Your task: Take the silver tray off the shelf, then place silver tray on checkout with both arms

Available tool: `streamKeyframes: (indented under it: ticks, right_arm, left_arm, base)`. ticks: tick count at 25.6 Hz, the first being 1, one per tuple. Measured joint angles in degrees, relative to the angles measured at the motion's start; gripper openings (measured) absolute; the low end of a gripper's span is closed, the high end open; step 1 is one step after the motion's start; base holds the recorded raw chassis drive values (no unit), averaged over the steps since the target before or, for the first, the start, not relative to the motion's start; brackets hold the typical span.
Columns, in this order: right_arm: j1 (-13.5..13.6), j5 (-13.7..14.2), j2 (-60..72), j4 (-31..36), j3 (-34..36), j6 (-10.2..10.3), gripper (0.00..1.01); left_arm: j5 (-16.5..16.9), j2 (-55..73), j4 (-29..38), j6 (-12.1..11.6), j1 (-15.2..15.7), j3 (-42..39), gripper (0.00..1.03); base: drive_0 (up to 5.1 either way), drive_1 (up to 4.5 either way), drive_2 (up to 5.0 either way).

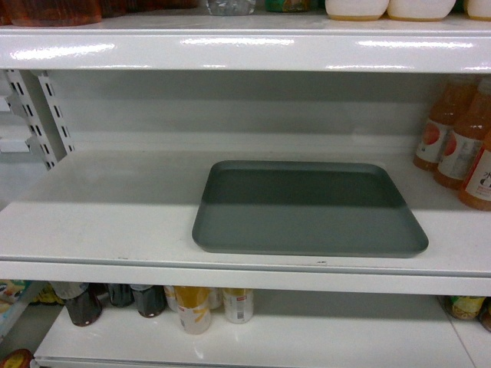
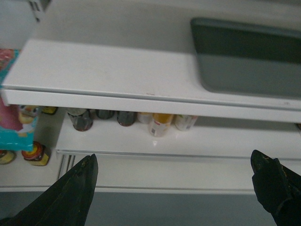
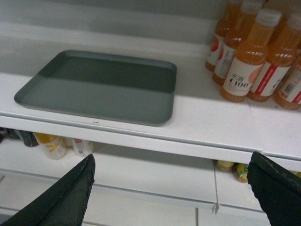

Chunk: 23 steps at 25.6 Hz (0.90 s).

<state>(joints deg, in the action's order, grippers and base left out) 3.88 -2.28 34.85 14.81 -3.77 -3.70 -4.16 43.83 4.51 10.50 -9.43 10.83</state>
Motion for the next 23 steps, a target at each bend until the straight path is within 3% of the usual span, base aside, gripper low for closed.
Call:
streamKeyframes:
  ticks: [3,8,15,17,19,20,23]
  right_arm:
    - [1.5,0.9,13.7,8.9,-1.4,1.2,0.98]
    - [2.5,2.0,35.6,20.3,-6.8,2.3,0.98]
    - [1.1,2.0,54.7,24.6,-15.2,2.7,0.98]
    - [-0.9,3.5,72.0,24.1,-30.3,2.9,0.98]
    - [-1.7,4.2,81.7,19.8,-43.3,4.1,0.98]
    - [-2.1,4.7,85.6,17.1,-50.0,4.2,0.98]
    - [-2.0,5.3,87.0,15.9,-52.4,4.2,0.98]
  left_arm:
    - [3.8,14.4,8.4,-0.9,-0.6,2.2,0.98]
    - [5.9,36.0,19.0,-1.7,-0.8,8.4,0.98]
    - [5.4,55.4,24.7,-2.0,-3.1,17.5,0.98]
    - [4.8,70.9,24.2,-2.4,-5.1,32.3,0.98]
    - [4.2,77.7,20.7,-3.2,-5.8,43.3,0.98]
    - [1.5,80.2,16.2,-3.2,-6.5,49.7,0.98]
    - [0.7,81.1,14.4,-3.2,-6.8,52.0,0.98]
  base:
    - [0.0,0.0,0.0]
    - [0.0,0.0,0.0]
    - [0.0,0.0,0.0]
    - [0.0,0.0,0.0]
    - [0.0,0.0,0.0]
    - [0.0,0.0,0.0]
    - [0.0,0.0,0.0]
